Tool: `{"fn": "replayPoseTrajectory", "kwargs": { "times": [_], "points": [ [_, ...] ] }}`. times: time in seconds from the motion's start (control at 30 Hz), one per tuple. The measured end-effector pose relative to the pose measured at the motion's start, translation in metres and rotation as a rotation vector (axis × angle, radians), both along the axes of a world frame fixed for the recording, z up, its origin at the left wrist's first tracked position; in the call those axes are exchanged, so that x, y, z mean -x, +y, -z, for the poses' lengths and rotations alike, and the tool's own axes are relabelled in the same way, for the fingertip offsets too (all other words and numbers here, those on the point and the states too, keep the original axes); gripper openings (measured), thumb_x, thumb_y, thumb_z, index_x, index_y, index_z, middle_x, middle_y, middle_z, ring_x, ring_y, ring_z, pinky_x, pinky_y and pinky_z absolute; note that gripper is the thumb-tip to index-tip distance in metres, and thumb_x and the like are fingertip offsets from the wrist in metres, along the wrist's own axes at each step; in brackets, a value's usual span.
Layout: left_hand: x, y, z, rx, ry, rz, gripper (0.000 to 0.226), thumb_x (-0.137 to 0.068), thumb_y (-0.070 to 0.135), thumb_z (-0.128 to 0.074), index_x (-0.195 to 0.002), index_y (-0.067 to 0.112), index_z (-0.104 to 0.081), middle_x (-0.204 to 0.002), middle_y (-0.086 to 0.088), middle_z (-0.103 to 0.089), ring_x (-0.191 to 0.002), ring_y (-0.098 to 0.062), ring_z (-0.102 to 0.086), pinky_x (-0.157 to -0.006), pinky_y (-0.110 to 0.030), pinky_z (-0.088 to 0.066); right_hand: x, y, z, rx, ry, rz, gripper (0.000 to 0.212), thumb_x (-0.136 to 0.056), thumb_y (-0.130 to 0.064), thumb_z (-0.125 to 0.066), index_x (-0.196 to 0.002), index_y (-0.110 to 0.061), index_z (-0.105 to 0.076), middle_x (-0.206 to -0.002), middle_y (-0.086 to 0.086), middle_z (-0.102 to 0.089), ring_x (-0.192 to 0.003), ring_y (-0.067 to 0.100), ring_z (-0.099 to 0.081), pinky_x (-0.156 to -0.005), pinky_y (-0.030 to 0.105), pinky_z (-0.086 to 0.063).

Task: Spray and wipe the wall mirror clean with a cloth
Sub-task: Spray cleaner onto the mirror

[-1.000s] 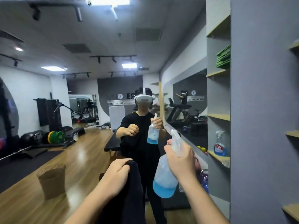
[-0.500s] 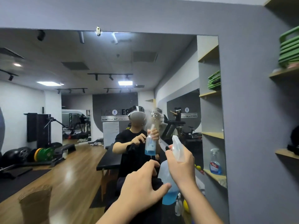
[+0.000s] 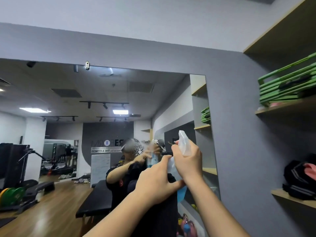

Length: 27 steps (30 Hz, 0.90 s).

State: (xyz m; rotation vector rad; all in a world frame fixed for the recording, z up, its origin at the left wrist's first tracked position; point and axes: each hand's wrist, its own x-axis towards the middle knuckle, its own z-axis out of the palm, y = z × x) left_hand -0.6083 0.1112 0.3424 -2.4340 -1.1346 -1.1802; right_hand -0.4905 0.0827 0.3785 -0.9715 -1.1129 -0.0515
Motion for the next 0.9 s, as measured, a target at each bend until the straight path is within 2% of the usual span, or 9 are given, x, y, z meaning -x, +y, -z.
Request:
{"fn": "replayPoseTrajectory", "kwargs": {
  "times": [0.13, 0.23, 0.37, 0.47, 0.57, 0.63, 0.77, 0.9],
  "points": [
    [-0.014, 0.001, -0.020, -0.008, 0.026, 0.007, 0.088, -0.063, 0.090, -0.042, -0.132, 0.038, -0.037, -0.113, 0.009, -0.070, -0.108, -0.022, -0.068, -0.089, -0.042, -0.054, -0.016, 0.001, -0.016, -0.024, 0.026, -0.019, 0.008, -0.087, -0.019, -0.067, -0.086, -0.011, -0.068, -0.074, 0.000, -0.064, -0.069, 0.012, -0.059, -0.060, 0.027, -0.045],
    [-0.021, 0.000, -0.030, -0.028, 0.036, 0.005, 0.087, -0.061, 0.091, -0.041, -0.129, 0.035, -0.038, -0.115, 0.008, -0.069, -0.110, -0.023, -0.066, -0.091, -0.042, -0.054, -0.024, 0.003, -0.026, -0.037, 0.018, 0.000, 0.011, -0.087, -0.017, -0.066, -0.078, -0.012, -0.064, -0.066, -0.003, -0.057, -0.061, 0.009, -0.053, -0.052, 0.020, -0.039],
    [-0.028, 0.000, -0.037, -0.055, 0.060, -0.014, 0.085, -0.065, 0.090, -0.047, -0.128, 0.034, -0.039, -0.116, 0.008, -0.069, -0.112, -0.024, -0.065, -0.091, -0.042, -0.053, -0.033, 0.005, -0.033, -0.005, 0.014, 0.019, 0.025, -0.087, -0.017, -0.064, -0.067, -0.008, -0.053, -0.058, -0.001, -0.049, -0.054, 0.014, -0.045, -0.051, 0.028, -0.037],
    [-0.030, 0.000, -0.040, -0.061, 0.076, -0.027, 0.083, -0.066, 0.091, -0.048, -0.125, 0.033, -0.039, -0.115, 0.008, -0.068, -0.112, -0.024, -0.064, -0.091, -0.043, -0.054, -0.035, 0.007, -0.033, -0.047, 0.042, -0.024, 0.021, -0.087, -0.016, -0.066, -0.070, -0.005, -0.061, -0.058, -0.001, -0.054, -0.055, 0.014, -0.049, -0.054, 0.029, -0.039],
    [-0.029, 0.000, -0.040, -0.071, 0.100, -0.060, 0.083, -0.070, 0.090, -0.051, -0.125, 0.030, -0.040, -0.114, 0.007, -0.068, -0.111, -0.024, -0.065, -0.089, -0.042, -0.054, -0.035, 0.007, -0.031, -0.070, 0.042, -0.069, 0.016, -0.086, -0.015, -0.067, -0.071, -0.018, -0.064, -0.059, -0.005, -0.057, -0.056, 0.005, -0.053, -0.057, 0.028, -0.043],
    [-0.027, -0.002, -0.039, -0.085, 0.104, -0.069, 0.081, -0.073, 0.088, -0.053, -0.128, 0.031, -0.039, -0.115, 0.007, -0.068, -0.108, -0.023, -0.066, -0.088, -0.042, -0.055, -0.033, 0.008, -0.029, -0.057, 0.026, -0.091, 0.015, -0.086, -0.015, -0.067, -0.074, -0.022, -0.065, -0.063, -0.007, -0.060, -0.062, 0.007, -0.057, -0.062, 0.029, -0.048],
    [-0.018, -0.008, -0.036, -0.142, 0.129, -0.070, 0.072, -0.081, 0.080, -0.057, -0.132, 0.033, -0.037, -0.117, 0.009, -0.066, -0.108, -0.022, -0.066, -0.085, -0.038, -0.054, -0.025, 0.010, -0.024, -0.042, -0.037, -0.119, 0.003, -0.086, -0.017, -0.069, -0.083, -0.018, -0.068, -0.068, -0.006, -0.063, -0.067, 0.010, -0.060, -0.066, 0.033, -0.052],
    [0.003, -0.011, -0.038, -0.146, 0.163, -0.130, 0.078, -0.082, 0.082, -0.054, -0.136, 0.028, -0.036, -0.120, 0.006, -0.065, -0.107, -0.023, -0.067, -0.084, -0.038, -0.053, -0.007, 0.016, -0.022, -0.022, -0.093, -0.159, 0.003, -0.086, -0.022, -0.069, -0.084, -0.021, -0.068, -0.069, -0.005, -0.065, -0.070, 0.015, -0.064, -0.069, 0.040, -0.057]
  ]
}}
